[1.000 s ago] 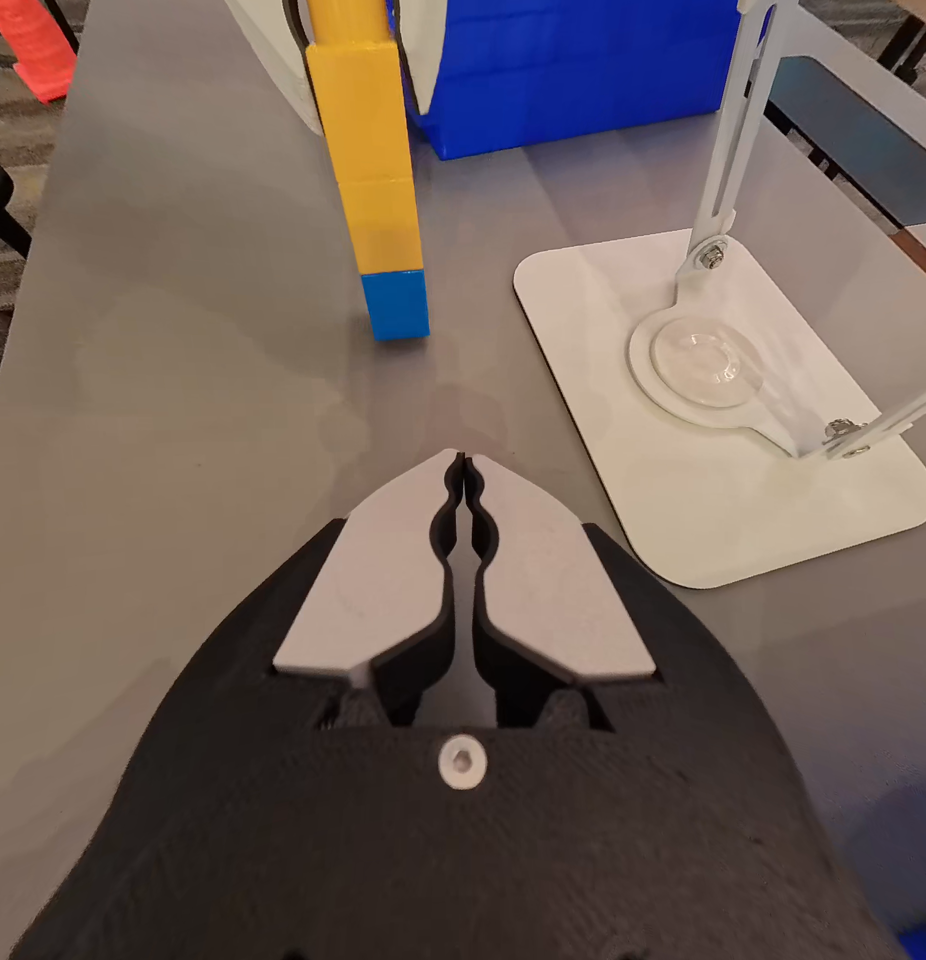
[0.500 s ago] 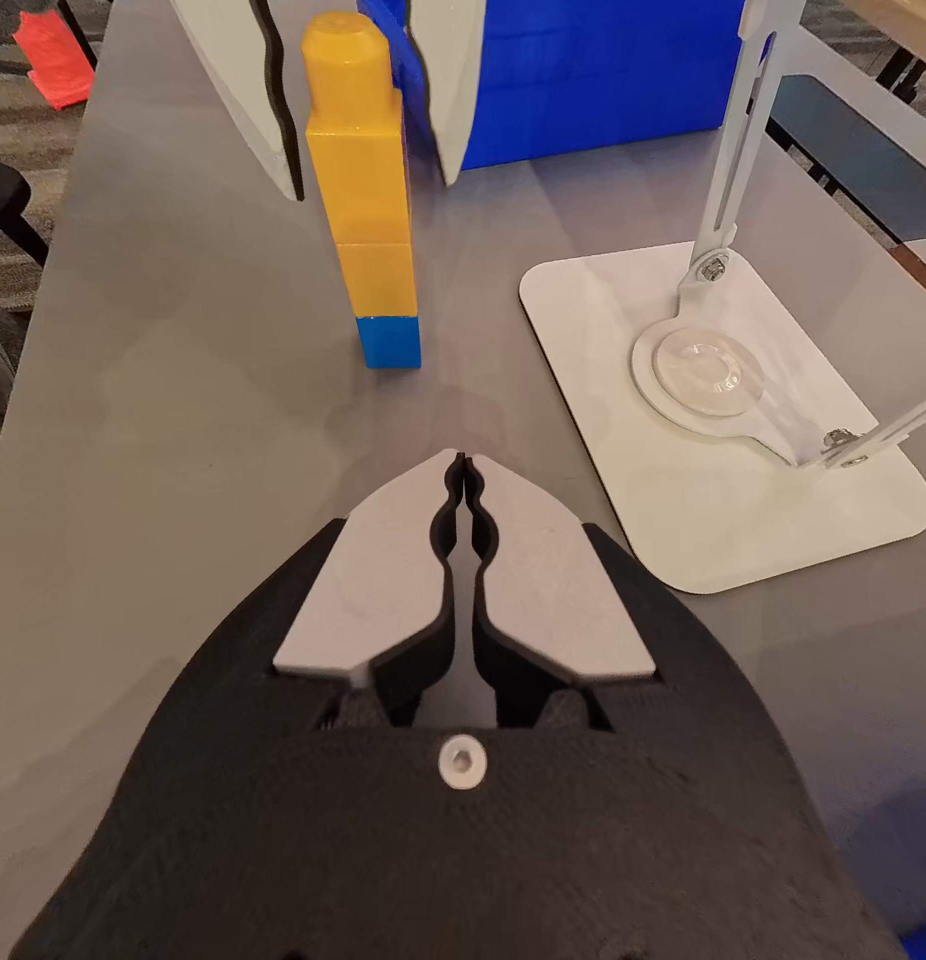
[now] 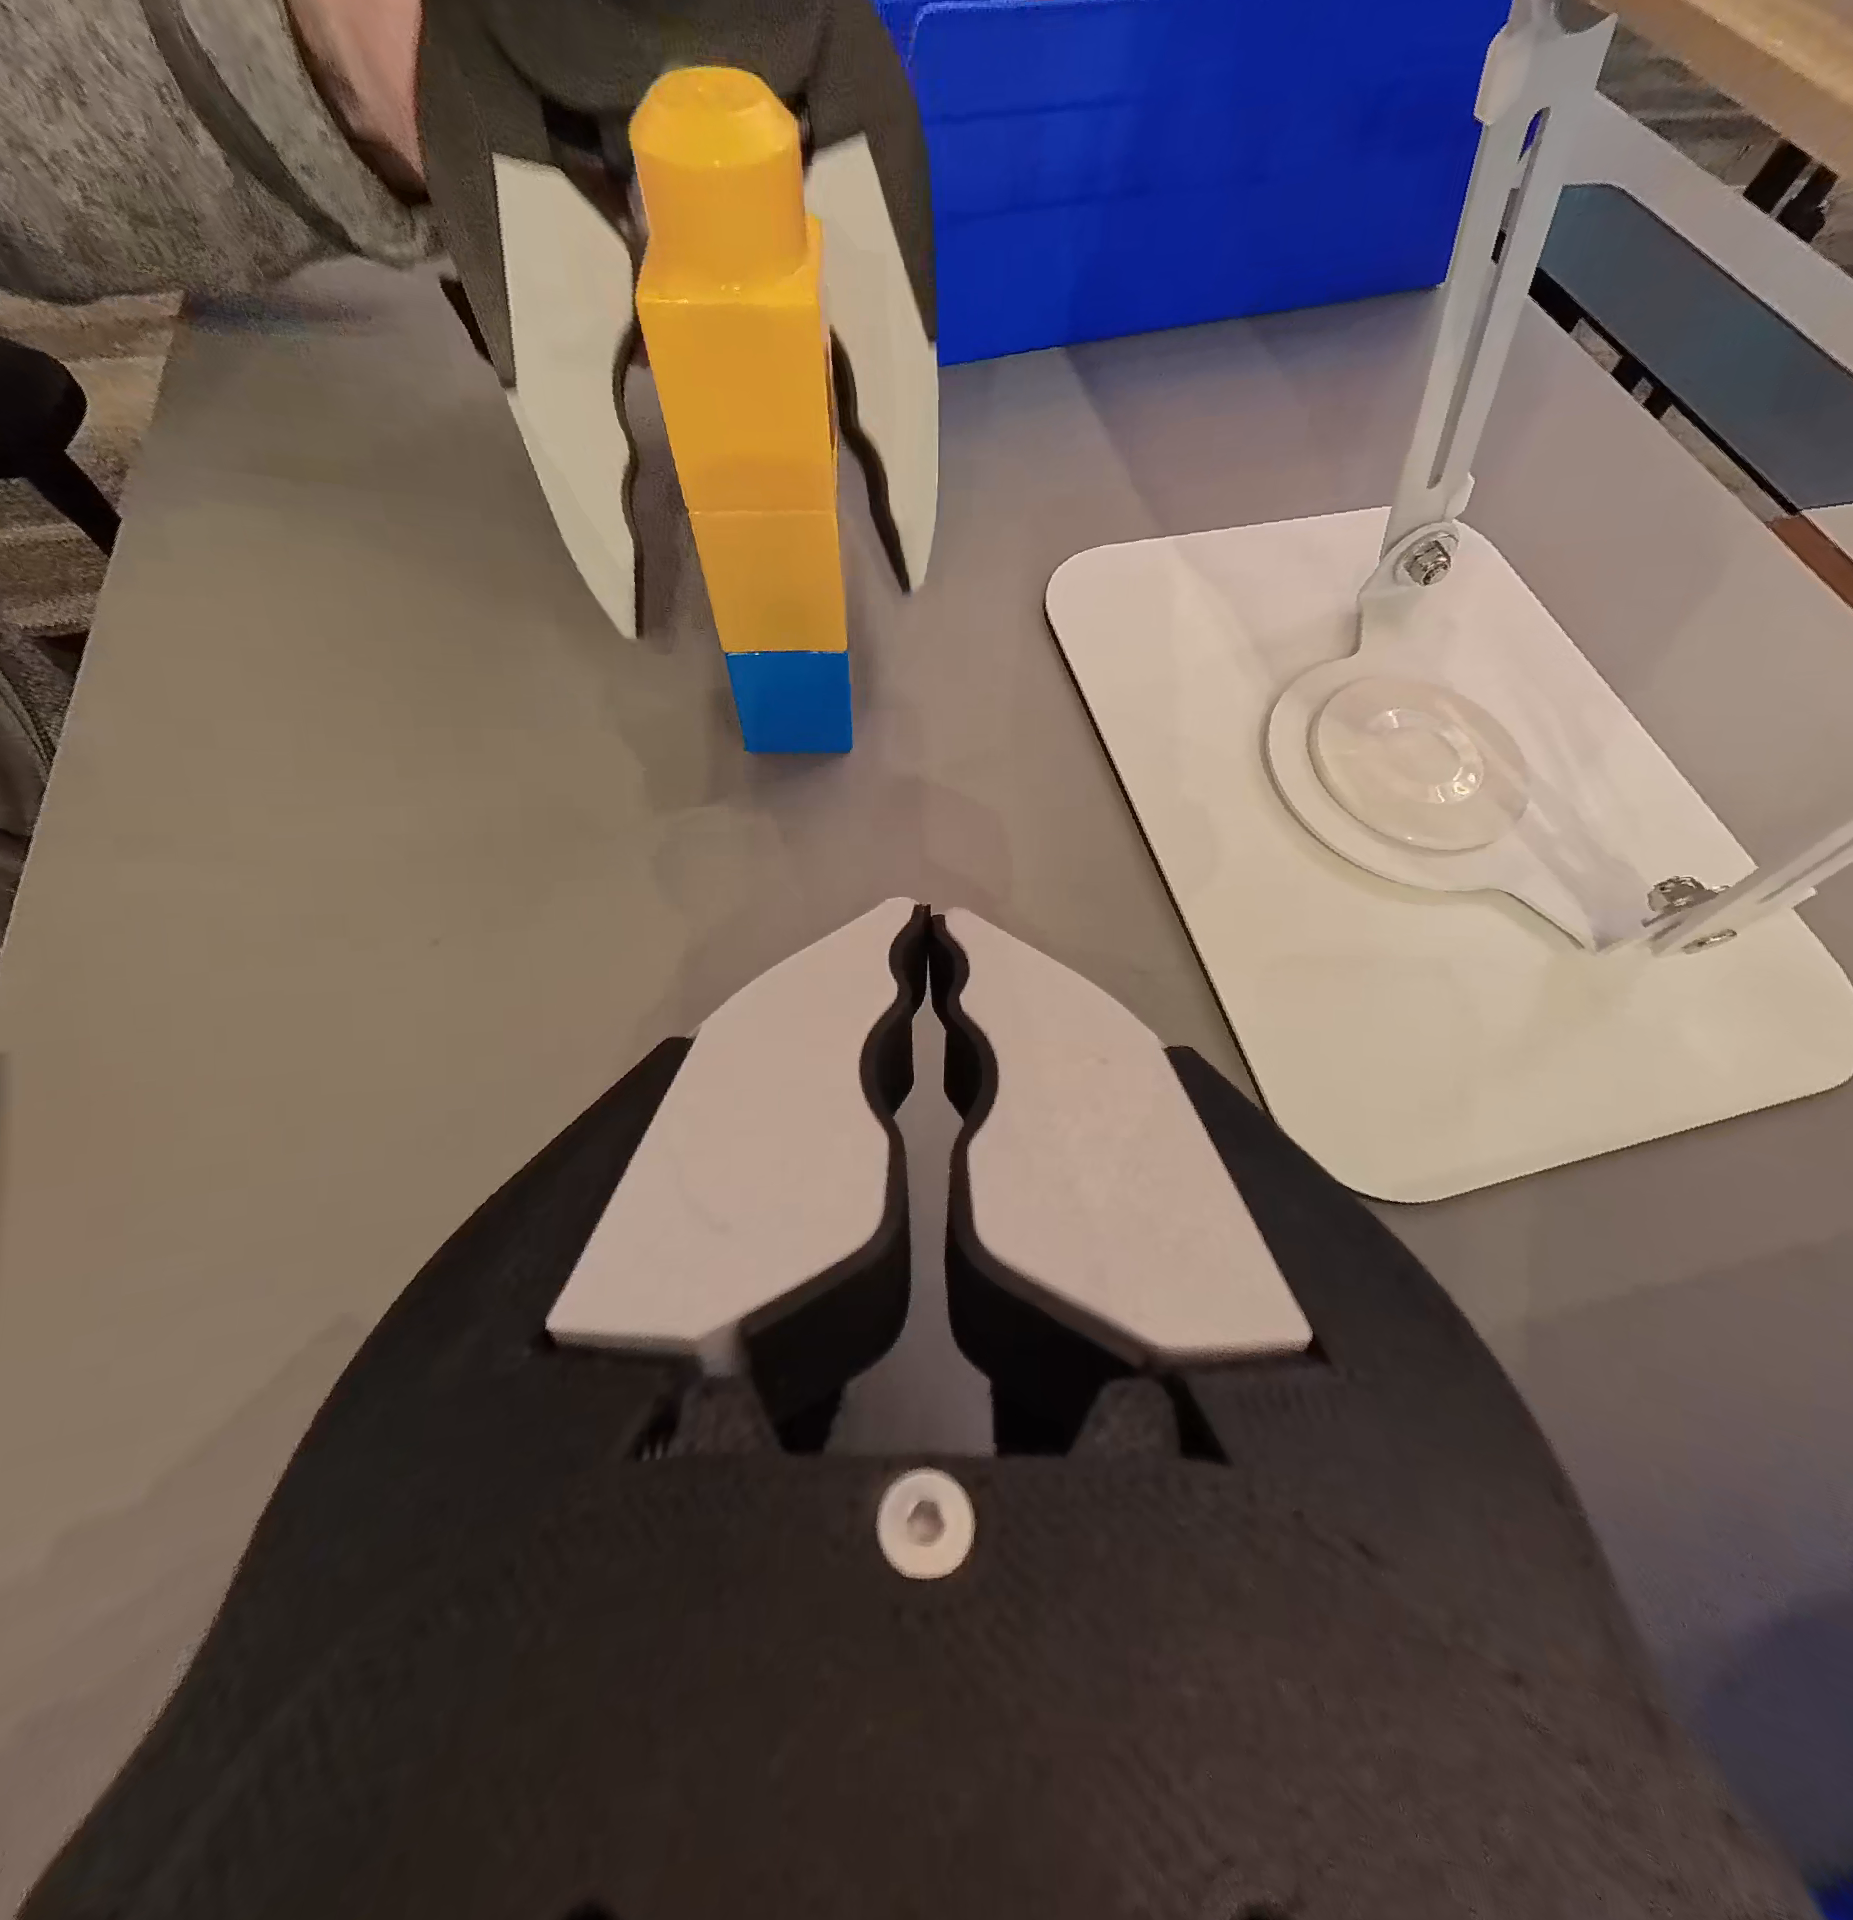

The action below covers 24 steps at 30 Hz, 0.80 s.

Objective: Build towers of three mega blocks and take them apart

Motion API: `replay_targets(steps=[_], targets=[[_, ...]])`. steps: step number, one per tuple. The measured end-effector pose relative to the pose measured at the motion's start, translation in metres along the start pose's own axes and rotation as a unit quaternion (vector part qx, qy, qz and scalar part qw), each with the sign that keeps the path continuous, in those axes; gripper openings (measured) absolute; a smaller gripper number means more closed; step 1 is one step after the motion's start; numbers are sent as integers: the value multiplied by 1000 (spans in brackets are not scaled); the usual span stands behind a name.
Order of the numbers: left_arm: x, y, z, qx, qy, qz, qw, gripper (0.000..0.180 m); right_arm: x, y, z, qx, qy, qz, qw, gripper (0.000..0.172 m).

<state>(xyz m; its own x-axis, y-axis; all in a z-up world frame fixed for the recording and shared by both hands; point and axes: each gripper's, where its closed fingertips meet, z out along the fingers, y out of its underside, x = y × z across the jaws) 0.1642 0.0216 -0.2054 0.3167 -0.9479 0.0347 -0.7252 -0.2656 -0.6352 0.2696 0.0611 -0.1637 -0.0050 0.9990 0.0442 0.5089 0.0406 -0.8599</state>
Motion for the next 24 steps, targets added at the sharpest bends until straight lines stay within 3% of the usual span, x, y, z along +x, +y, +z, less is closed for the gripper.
replay_targets(steps=[4, 7, 12, 16, 18, 24], targets=[[-3, 4, 18, 0, 8, -6, 1000, 66, 1, 0, -1, 4, 0, 3, 1000, 0], [-2, -2, 24, 13, 15, 2, 1000, 40, 1, 0, 0, 4, -2, 1, 1000, 0], [-2, -9, 26, 11, 8, 17, 1000, 39, -2, -16, -5, 46, -7, 5, 999, 0], [-7, -11, 21, -48, -12, 36, 998, 38, -11, -49, -10, 97, -1, -6, 995, 25], [-7, -12, 21, -87, -19, 52, 995, 38, -18, -57, -3, 84, -2, -18, 996, 39], [0, -26, 22, -127, -24, 99, 987, 38, -36, -70, 26, 68, -34, -10, 997, 58]])
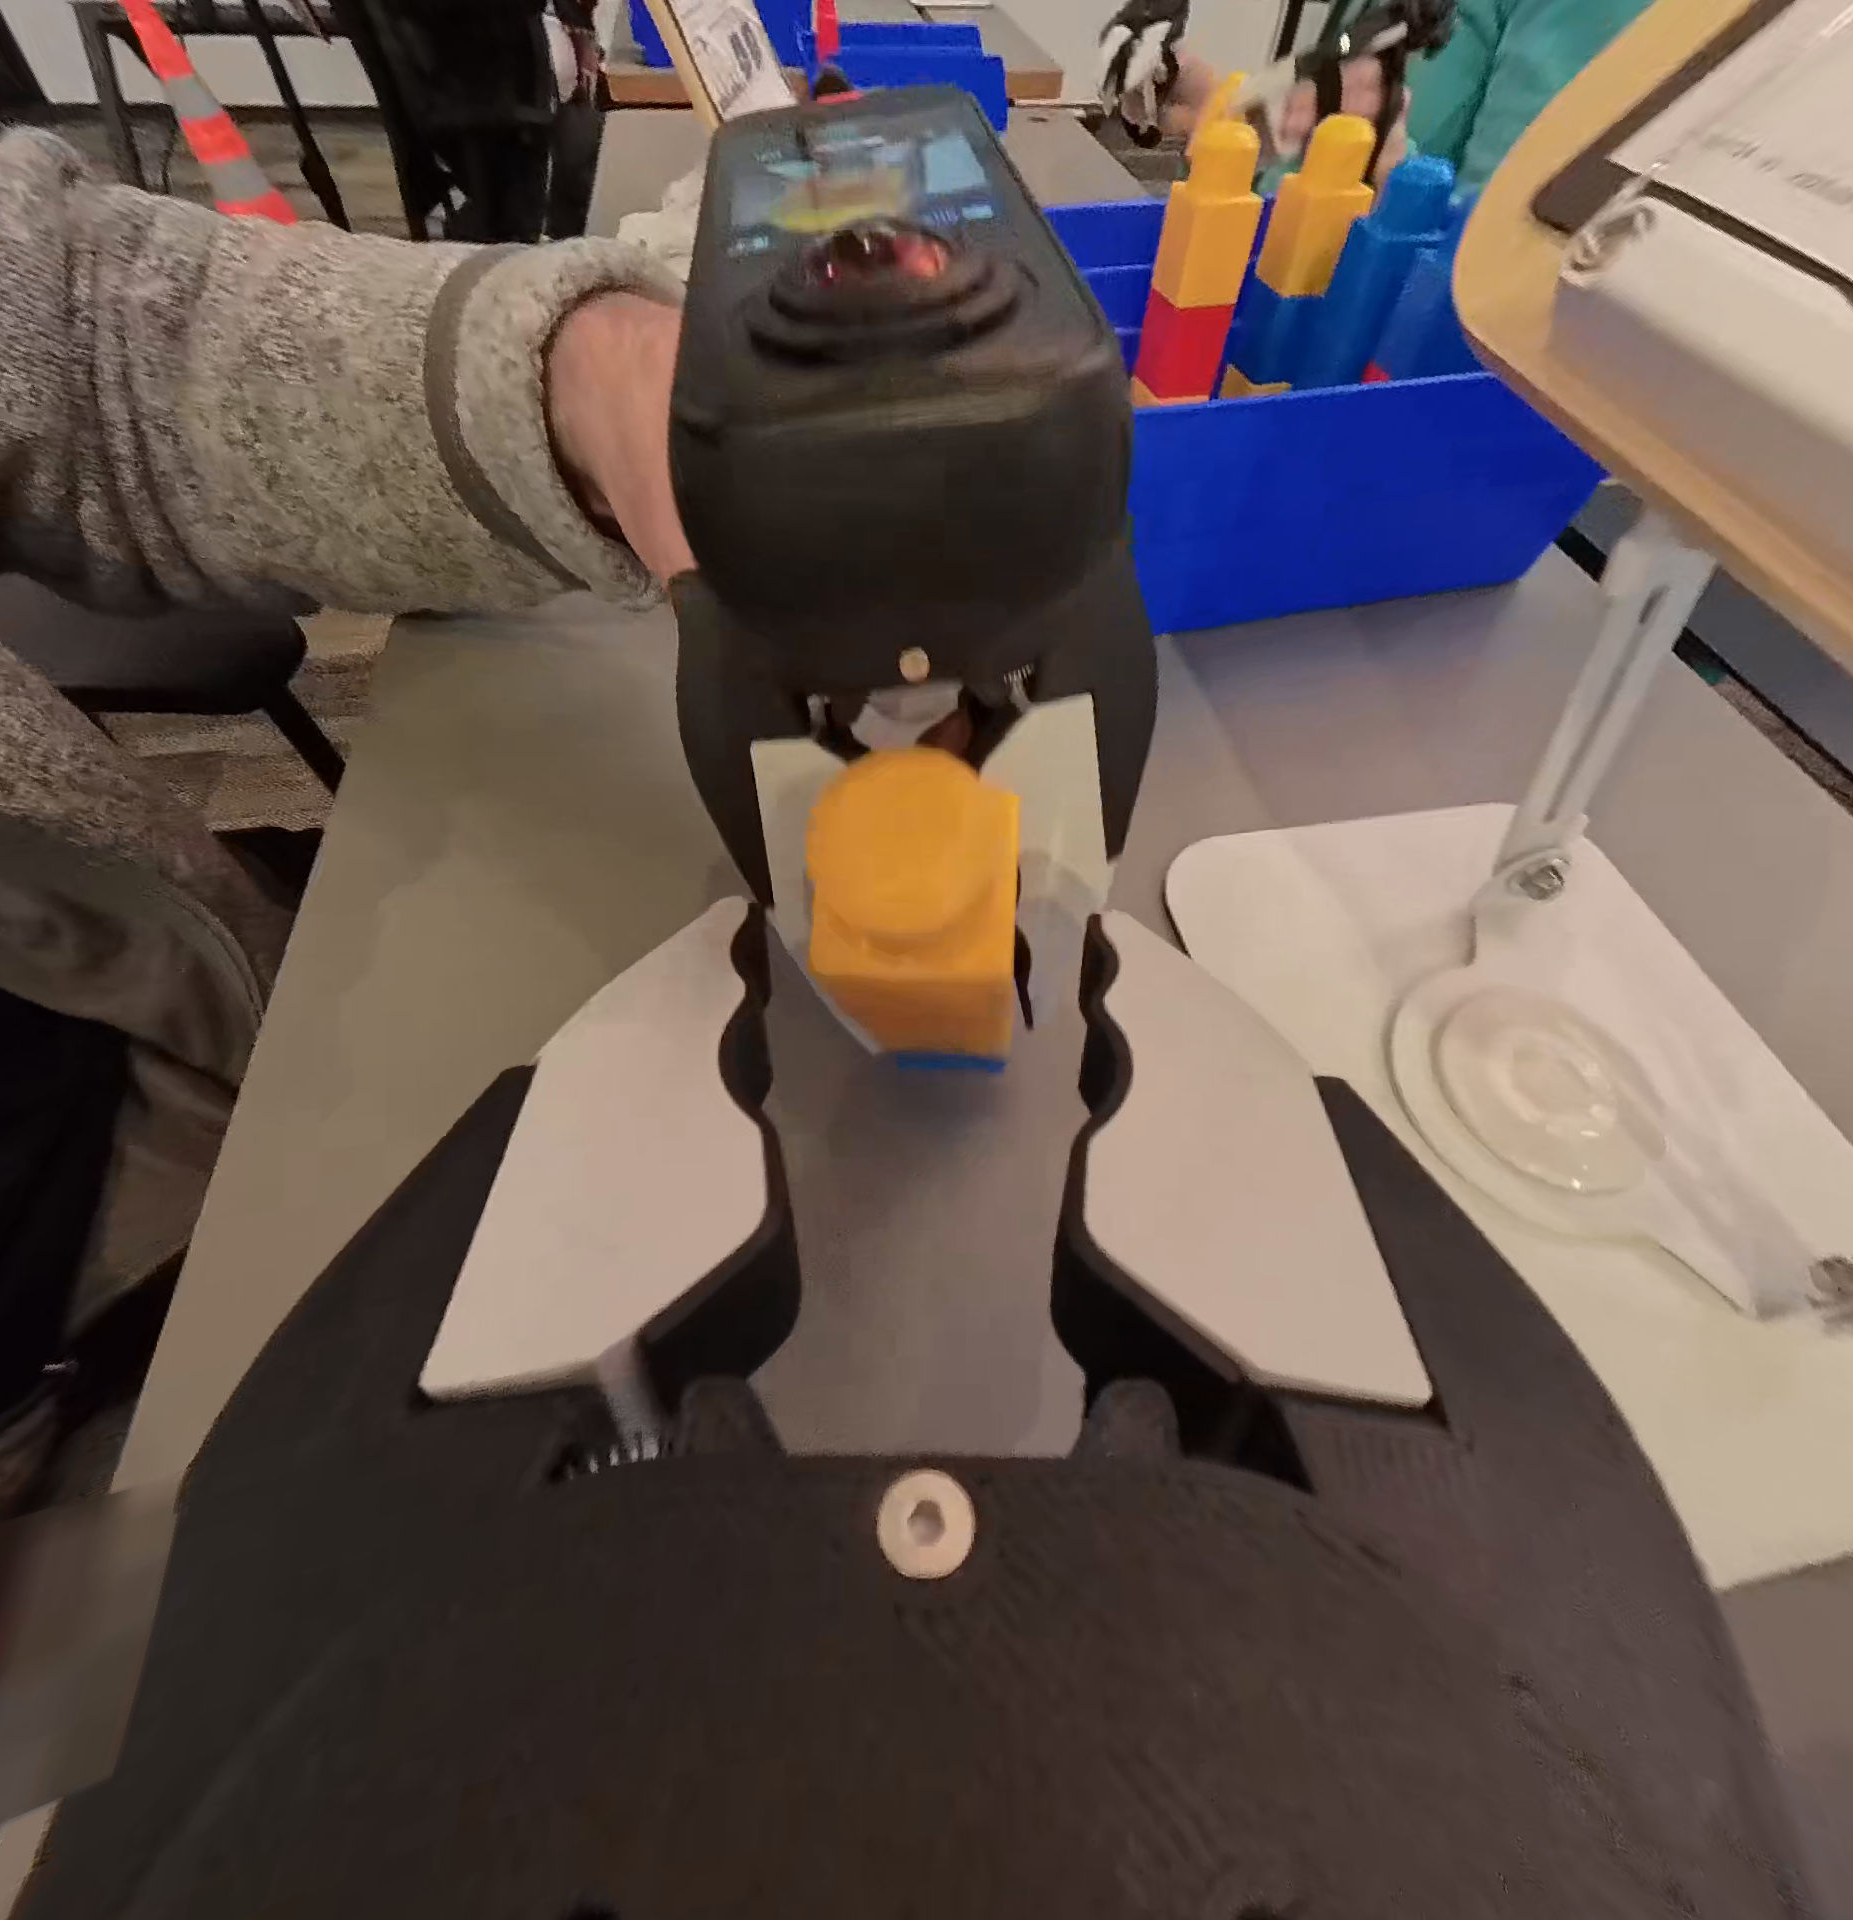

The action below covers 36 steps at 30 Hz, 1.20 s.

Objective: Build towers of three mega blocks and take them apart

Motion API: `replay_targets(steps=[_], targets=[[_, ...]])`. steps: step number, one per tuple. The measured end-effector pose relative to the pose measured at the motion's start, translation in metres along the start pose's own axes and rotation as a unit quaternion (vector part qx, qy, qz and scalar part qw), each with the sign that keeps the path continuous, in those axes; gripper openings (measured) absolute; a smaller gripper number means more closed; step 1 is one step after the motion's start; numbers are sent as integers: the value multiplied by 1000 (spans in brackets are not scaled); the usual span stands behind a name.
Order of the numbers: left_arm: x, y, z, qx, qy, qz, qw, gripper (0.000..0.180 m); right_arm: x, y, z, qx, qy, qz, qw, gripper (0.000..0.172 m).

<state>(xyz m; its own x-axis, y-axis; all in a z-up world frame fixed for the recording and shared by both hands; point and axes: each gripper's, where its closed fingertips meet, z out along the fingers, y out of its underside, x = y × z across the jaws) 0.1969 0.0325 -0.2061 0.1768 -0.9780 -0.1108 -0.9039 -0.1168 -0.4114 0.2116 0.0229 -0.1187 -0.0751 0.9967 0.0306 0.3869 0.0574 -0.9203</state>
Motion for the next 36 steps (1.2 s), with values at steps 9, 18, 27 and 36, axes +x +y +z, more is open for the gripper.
replay_targets(steps=[9, 18, 27, 36], targets=[[2, -13, 1, 26, 1, -4, 1000, 38, -2, -16, 7, 39, 3, 3, 999, 37], [-2, -66, -53, 317, 50, -60, 945, 75, 10, -68, -57, 261, -17, 53, 964, 37], [11, -99, -89, 471, 122, -67, 871, 55, 6, -80, -80, 360, -58, 64, 929, 37], [6, -96, -91, 472, 96, -65, 874, 41, 7, -77, -78, 352, -50, 58, 933, 38]])
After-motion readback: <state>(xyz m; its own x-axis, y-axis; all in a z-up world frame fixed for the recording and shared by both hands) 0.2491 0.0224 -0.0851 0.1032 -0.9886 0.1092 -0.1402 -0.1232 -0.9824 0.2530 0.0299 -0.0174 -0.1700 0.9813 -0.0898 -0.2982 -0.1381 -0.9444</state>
